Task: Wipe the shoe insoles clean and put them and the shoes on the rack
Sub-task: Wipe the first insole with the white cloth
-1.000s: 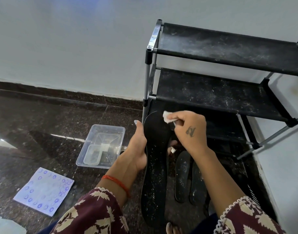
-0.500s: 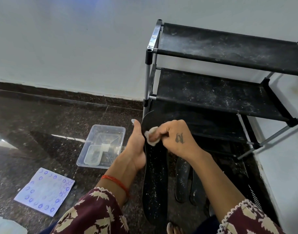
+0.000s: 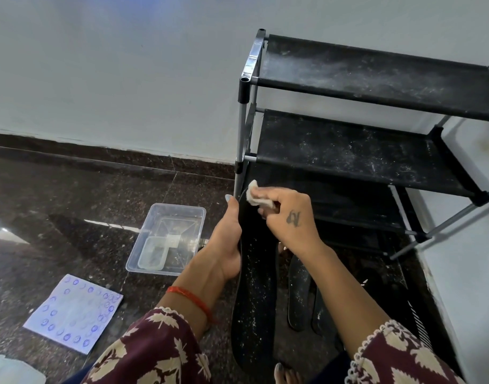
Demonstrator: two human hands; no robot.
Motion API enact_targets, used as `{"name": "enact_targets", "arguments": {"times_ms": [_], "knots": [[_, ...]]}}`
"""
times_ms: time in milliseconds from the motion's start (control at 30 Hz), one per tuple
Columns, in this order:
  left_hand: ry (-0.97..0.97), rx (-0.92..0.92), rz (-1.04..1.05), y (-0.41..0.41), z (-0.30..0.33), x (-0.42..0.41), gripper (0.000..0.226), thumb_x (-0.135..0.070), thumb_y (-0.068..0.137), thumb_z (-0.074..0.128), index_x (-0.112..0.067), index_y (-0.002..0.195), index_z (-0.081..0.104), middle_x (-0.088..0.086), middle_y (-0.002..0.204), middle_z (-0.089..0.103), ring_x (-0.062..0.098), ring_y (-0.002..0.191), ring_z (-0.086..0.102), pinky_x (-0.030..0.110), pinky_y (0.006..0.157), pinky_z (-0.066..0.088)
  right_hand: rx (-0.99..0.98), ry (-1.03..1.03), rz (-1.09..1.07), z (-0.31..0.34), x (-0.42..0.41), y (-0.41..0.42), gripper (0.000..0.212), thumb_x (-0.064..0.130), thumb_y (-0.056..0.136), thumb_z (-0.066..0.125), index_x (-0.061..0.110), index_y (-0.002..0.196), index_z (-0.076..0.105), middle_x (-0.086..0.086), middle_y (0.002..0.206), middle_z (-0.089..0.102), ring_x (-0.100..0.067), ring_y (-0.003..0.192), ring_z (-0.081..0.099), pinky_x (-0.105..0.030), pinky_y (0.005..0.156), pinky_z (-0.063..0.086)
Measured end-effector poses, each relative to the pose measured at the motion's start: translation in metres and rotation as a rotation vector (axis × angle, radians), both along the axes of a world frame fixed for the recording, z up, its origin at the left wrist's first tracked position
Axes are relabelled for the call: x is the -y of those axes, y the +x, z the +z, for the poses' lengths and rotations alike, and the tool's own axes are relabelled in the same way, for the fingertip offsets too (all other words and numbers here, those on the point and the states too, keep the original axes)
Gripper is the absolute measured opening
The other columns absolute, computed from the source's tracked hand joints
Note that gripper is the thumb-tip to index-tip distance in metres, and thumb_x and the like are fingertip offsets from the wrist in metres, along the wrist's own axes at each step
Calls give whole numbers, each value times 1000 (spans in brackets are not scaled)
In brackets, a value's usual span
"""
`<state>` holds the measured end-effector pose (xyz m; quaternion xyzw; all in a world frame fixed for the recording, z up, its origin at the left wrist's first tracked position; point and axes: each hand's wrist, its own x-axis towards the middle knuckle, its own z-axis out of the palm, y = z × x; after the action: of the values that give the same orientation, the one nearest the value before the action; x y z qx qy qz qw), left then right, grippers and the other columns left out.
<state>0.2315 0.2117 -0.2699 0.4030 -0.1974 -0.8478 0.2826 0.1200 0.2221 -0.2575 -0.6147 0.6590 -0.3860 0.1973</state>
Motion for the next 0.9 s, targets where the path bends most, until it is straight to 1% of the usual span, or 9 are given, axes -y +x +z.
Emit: {"name": "enact_targets", "arguments": {"times_ms": [100,200,300,333,400,500,667,800,900], "knots": [[27,-30,36,3,1,3,85,-71,88,16,-7,125,57,21,103,68,29,84,70,36,64,59,29,19,159,7,-4,1,31,-11,74,60,9,93,74,-3,100,72,-3,94,64,-2,83,43],[54,-45,41,3,3,4,85,-71,89,17,-3,119,59,23,100,69,31,82,69,38,69,58,-52,140,230,9,-6,-6,31,-12,72,56,10,79,76,-3,88,75,-5,81,68,-7,71,50],[38,13,44,3,3,5,83,-70,89,18,-5,116,62,23,111,66,34,90,65,44,80,52,-244,152,106,5,-5,-19,28,-5,74,58,15,77,77,-3,81,74,-15,73,69,-27,72,56],[25,26,43,3,3,5,81,-70,89,18,-7,115,62,23,112,66,35,91,65,45,82,51,-266,105,-3,4,-4,-22,28,-5,75,57,15,81,76,-4,84,74,-17,77,68,-27,74,55],[8,32,29,3,3,4,81,-69,90,17,-7,118,61,24,111,66,36,91,67,45,82,53,-208,-21,-180,5,-4,-22,33,-8,76,55,14,92,75,-4,93,73,-17,86,66,-20,77,50],[4,44,11,3,3,1,79,-69,90,16,-10,120,61,20,109,69,33,92,69,40,74,58,-201,-45,-138,4,-3,-16,38,-7,80,56,17,104,71,-3,101,71,-14,93,64,-12,80,43],[20,36,21,3,2,2,81,-71,88,19,-12,124,60,19,114,66,31,90,67,37,66,58,-298,50,-58,4,-4,-11,44,-8,77,54,17,110,69,-7,105,70,-20,97,64,-27,87,50],[28,29,29,4,2,2,82,-71,88,20,-8,123,60,21,112,66,31,79,68,36,61,58,-355,145,-97,13,-9,-9,36,-2,76,54,15,103,72,-6,97,72,-19,89,66,-12,73,45],[65,3,70,4,4,3,81,-69,89,22,-5,124,58,22,118,63,31,85,66,39,60,60,-274,231,-18,15,-10,-9,28,-1,73,55,14,83,77,-3,78,74,-12,72,66,-3,55,41]]}}
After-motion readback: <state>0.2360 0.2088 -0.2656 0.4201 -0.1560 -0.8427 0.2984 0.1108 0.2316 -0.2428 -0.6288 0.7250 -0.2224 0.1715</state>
